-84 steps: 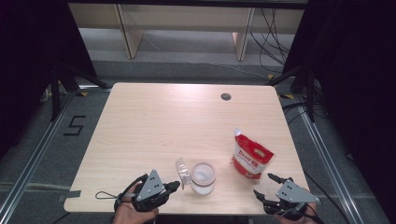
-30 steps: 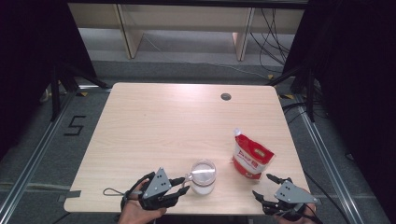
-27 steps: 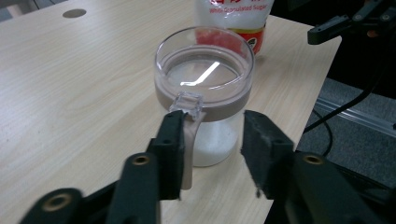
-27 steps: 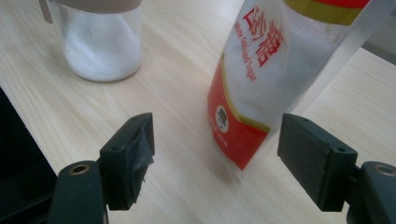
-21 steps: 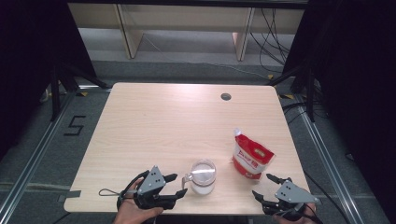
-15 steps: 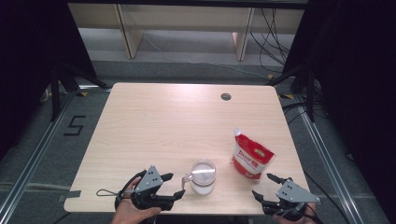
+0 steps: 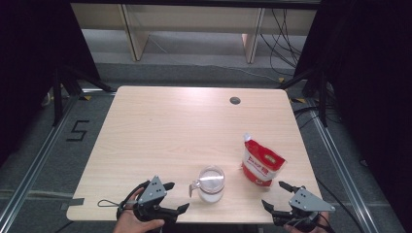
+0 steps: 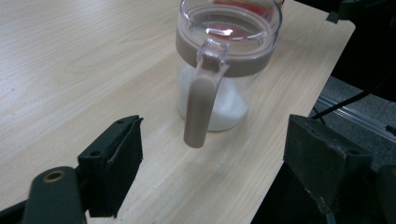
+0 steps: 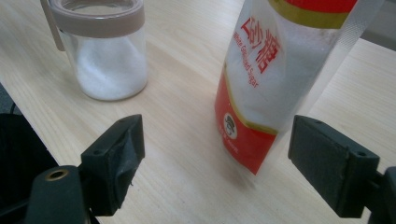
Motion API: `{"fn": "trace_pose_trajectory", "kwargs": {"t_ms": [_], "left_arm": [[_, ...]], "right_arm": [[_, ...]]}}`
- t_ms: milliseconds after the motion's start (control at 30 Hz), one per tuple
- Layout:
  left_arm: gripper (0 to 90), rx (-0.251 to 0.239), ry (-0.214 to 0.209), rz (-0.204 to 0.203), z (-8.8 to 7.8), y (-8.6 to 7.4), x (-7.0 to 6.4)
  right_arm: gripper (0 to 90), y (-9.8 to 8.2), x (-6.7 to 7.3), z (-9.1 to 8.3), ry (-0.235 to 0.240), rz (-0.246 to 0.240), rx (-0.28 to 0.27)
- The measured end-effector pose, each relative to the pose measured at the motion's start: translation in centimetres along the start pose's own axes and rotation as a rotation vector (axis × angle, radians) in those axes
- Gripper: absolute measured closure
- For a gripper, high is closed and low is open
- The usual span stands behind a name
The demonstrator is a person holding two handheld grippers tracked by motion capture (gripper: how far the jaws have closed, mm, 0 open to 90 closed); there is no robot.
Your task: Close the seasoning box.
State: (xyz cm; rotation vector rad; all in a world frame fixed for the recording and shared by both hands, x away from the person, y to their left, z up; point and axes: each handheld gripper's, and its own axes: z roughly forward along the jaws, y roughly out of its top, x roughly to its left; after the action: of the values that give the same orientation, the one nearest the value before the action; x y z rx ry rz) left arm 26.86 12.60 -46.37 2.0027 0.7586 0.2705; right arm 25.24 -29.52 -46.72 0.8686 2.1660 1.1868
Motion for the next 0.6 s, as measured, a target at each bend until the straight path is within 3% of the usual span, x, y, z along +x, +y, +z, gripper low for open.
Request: {"fn": "trace_pose_trajectory", "kwargs": {"t_ms": [33, 100, 200, 267, 400, 433, 567, 600], "left_arm": [[18.7, -0.002, -0.006, 0.0, 0.0, -0.3, 0.1], [18.4, 0.006, -0.003, 0.0, 0.0, -0.4, 0.1], [17.5, 0.0, -0.004, 0.003, 0.0, -0.8, 0.1], [17.1, 0.026, 0.01, 0.009, -0.2, -1.1, 0.2], [16.7, 0.014, 0.006, 0.01, 0.0, -1.6, 0.3], [16.7, 0.045, 0.028, 0.029, -0.2, -1.9, 0.4], [16.7, 0.032, 0.021, 0.013, 0.0, -2.3, 0.2], [16.7, 0.058, 0.024, 0.03, -0.2, -2.5, 0.3]], "right_arm": [[17.9, -0.1, 0.3, -0.1, 0.0, 0.034, 0.012], [17.8, -0.1, 0.1, -0.1, 0.0, 0.007, 0.004], [17.3, -0.1, 0.2, -0.1, 0.006, 0.006, 0.002], [17.2, -0.2, 0.4, -0.1, 0.002, 0.008, 0.007], [17.2, -0.3, 0.5, -0.1, 0.009, 0.007, 0.01], [17.2, -0.3, 0.5, -0.2, 0.012, -0.001, 0.008], [17.2, -0.4, 0.8, -0.2, 0.023, 0.006, 0.02], [17.2, -0.5, 1.0, -0.2, 0.022, 0.009, 0.02]]}}
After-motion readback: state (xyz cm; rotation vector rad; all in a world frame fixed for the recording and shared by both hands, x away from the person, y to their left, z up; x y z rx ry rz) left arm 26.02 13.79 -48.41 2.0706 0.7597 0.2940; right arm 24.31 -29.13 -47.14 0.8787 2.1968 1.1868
